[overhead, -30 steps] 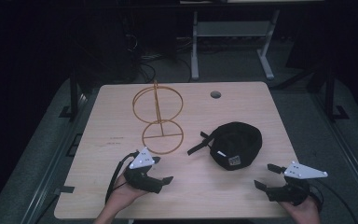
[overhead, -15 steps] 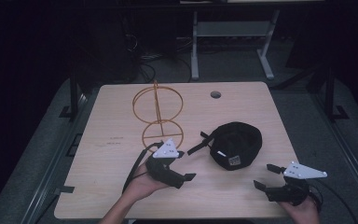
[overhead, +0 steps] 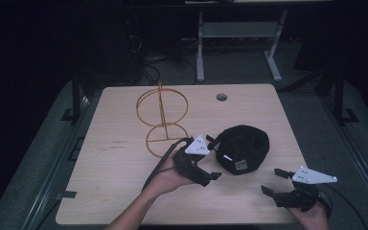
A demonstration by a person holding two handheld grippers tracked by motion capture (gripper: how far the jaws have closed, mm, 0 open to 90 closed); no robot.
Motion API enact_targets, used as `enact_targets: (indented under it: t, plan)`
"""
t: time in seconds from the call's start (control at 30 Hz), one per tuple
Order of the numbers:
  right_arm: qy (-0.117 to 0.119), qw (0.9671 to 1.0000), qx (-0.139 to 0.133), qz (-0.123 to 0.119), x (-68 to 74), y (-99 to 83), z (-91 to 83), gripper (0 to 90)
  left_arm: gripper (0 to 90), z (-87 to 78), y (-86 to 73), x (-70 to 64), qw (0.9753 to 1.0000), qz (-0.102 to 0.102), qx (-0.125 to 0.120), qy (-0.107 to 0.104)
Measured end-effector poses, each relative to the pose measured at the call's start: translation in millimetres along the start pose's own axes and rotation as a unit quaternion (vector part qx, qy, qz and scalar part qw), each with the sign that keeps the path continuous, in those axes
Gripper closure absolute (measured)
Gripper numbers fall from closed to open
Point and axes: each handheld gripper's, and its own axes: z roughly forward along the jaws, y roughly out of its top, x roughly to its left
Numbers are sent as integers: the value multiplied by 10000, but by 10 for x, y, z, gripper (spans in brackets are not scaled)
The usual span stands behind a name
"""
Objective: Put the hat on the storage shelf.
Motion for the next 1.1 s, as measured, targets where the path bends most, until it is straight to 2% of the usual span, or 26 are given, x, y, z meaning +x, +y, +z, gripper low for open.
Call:
enact_targets:
  t: [0.07, 0.1, 0.27, 0.4, 0.5, 0.77, 0.93, 0.97, 1.0, 1.1]
  plan:
    - [2, 10000, -7, -17, -1, 0, 0, 147, 165, 31, 57, 16, 10000, 23, -27, 40]
    - [13, 10000, 4, 17, 3, 0, 3, 147, 165, 66, 111, 29, 10000, 30, -23, -50]
    - [40, 10000, 2, 8, 1, 2, 11, 146, 170, 196, 248, 31, 9996, 188, 149, -160]
    - [48, 10000, -5, -27, -1, 0, 3, 147, 172, 258, 299, 49, 9994, 234, 193, -171]
    - [47, 10000, -1, 0, -8, -5, -6, 147, 176, 360, 354, 63, 9985, 313, 379, -256]
    - [67, 10000, -7, -10, -19, -6, -3, 147, 288, 503, 390, 23, 9963, 405, 486, -578]
    - [77, 10000, -6, -15, -17, -6, 1, 147, 361, 541, 408, 26, 9956, 420, 525, -656]
    - [80, 10000, -8, -11, -17, -6, 2, 147, 361, 551, 416, 30, 9952, 432, 524, -707]
    - [87, 10000, -6, -9, -16, -5, 2, 147, 390, 577, 429, 21, 9940, 468, 626, -768]
    - [87, 10000, 7, -6, -15, -7, 9, 147, 399, 614, 443, 1, 9931, 589, 719, -720]
